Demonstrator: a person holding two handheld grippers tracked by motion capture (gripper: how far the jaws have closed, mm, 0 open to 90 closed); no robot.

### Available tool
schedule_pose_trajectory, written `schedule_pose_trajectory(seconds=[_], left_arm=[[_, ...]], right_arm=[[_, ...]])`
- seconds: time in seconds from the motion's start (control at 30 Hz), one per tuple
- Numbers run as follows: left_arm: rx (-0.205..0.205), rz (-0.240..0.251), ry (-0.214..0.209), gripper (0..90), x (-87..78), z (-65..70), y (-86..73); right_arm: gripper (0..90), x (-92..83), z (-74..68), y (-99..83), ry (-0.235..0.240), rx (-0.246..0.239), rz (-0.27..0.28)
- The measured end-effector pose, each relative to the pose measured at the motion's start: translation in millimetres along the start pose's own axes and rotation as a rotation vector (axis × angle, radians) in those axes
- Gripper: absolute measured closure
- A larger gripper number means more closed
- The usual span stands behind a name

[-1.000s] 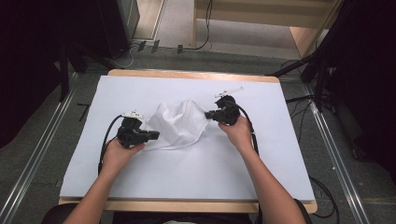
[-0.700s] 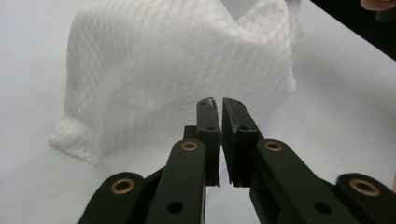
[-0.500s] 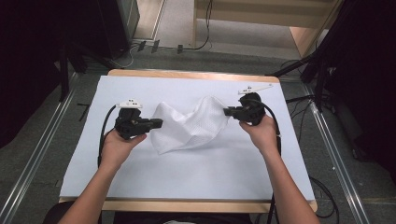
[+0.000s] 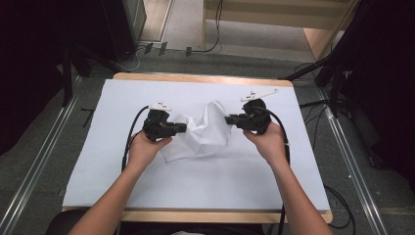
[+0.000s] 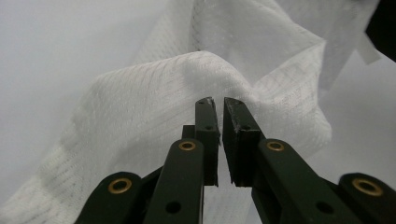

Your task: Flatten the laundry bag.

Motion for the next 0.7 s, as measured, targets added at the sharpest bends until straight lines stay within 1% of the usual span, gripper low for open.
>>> schedule_pose_trajectory(seconds=[0.03,0.1,0.13,0.17,0.2,0.3,0.33,0.4,0.43,0.57,0.63,0.7], left_arm=[[-0.005,-0.005,0.003,85.2,0.7,-1.7,-2.2],[-0.014,-0.009,0.007,85.1,-1.0,-6.3,-5.6],[-0.014,-0.009,0.007,85.0,-1.0,-6.3,-5.6],[-0.029,-0.002,0.012,84.9,-7.3,-11.8,-7.6],[-0.037,0.003,0.011,84.8,-11.5,-14.7,-8.2],[-0.053,0.022,0.026,84.2,-27.4,-23.7,-8.9],[-0.055,0.028,0.031,83.5,-32.9,-26.2,-9.1],[-0.054,0.039,0.048,82.0,-43.1,-31.0,-9.4],[-0.057,0.049,0.056,80.9,-47.7,-33.1,-9.4],[-0.092,0.094,0.058,75.8,-64.7,-40.0,-8.6],[-0.089,0.097,0.072,72.1,-72.5,-42.8,-8.9],[-0.096,0.106,0.089,66.8,-78.3,-45.5,-9.0]], right_arm=[[85.9,1.2,-4.0,2.4,0.003,-0.011,0.005],[85.9,7.2,-17.0,9.4,0.027,-0.040,0.016],[85.9,7.2,-17.0,9.4,0.027,-0.040,0.016],[86.0,14.9,-28.7,15.1,0.044,-0.060,0.017],[86.0,18.2,-32.3,16.8,0.051,-0.076,0.016],[85.9,34.3,-47.0,22.1,0.083,-0.100,0.010],[85.9,40.1,-51.5,23.3,0.091,-0.102,0.006],[85.9,51.4,-59.9,24.8,0.108,-0.121,-0.003],[85.9,56.6,-63.5,26.1,0.112,-0.132,0.001],[85.9,74.2,-77.8,30.0,0.153,-0.130,0.008],[85.9,84.4,-85.0,31.4,0.177,-0.132,0.008],[85.8,92.7,-92.4,31.6,0.195,-0.142,0.005]])
Point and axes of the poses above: each handheld gripper's, and its own axes: x roughly forward along the jaws, y roughly out of its top, z roughly to its right, the point moved 7 cm from there along x, roughly forward along the jaws, and after that the axes turned 12 degrees about -x, right-handed, at the moved point
